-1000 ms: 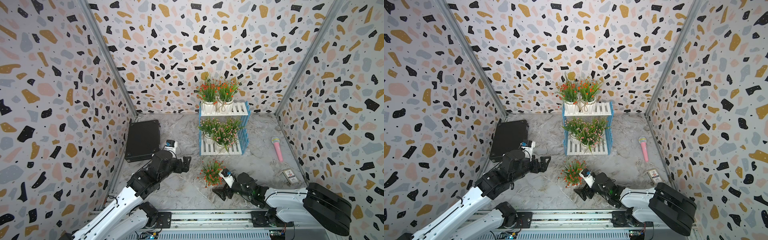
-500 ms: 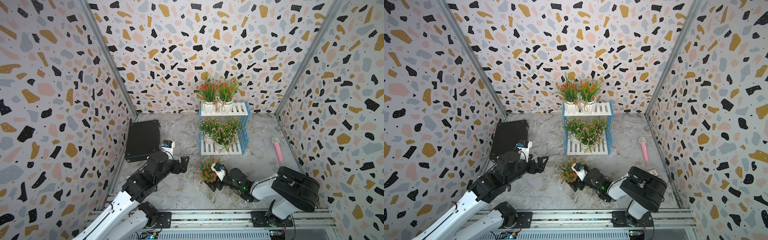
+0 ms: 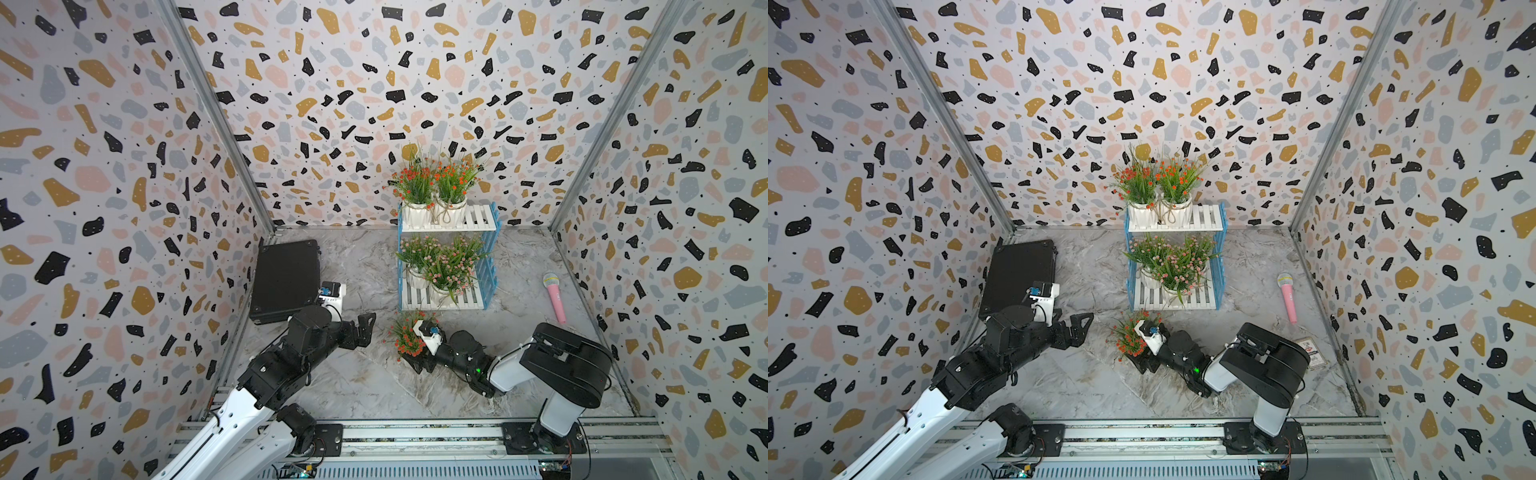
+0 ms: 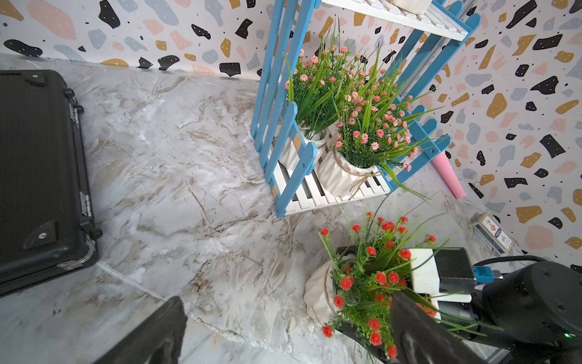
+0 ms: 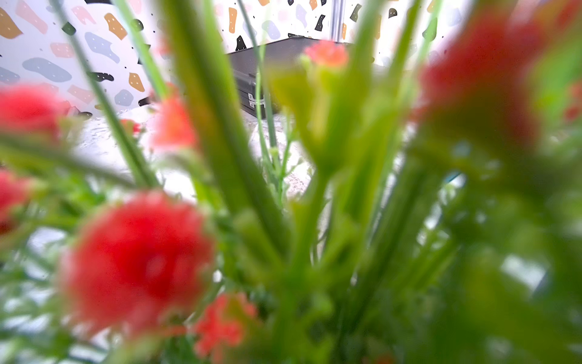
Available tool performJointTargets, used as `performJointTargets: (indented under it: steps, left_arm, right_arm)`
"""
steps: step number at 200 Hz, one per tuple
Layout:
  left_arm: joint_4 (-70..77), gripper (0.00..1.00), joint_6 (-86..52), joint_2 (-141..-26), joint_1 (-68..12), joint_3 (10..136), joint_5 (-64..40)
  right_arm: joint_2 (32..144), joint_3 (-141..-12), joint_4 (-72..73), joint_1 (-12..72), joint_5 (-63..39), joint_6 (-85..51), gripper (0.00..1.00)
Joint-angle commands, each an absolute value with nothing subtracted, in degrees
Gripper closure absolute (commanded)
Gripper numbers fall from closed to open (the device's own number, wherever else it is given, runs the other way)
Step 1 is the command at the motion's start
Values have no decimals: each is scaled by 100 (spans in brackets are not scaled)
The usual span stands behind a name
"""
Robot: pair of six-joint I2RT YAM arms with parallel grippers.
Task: Place the baby's breath potted plants on the rack by color
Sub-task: Pick up the baby's breath potted plant from the center of the board.
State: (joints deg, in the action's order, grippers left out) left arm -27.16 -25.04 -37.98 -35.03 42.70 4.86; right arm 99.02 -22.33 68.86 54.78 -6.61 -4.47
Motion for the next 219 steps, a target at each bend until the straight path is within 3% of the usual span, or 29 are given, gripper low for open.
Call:
performJointTargets:
  steps: [1,35,146,219]
  left_arm:
    - [-2661,1,-2468,-3745,-3461,4377,396]
    - [-2699,1,-2513,-3757,-3463,4326,352]
    - [-2567,1,-2612,-3814,-3463,4184,289]
    - [-2694,1,-2801,-4021,-3464,4118,256]
  right_arm:
    - [9840,-2382,6803,5502,-569,-421,20]
    - [9565,-2348,6582,5503,-467,-440,27]
    - [7189,-2203,4227,5511,-28,-172,29]
    - [6783,-2322,3604,5513,-8,-285,28]
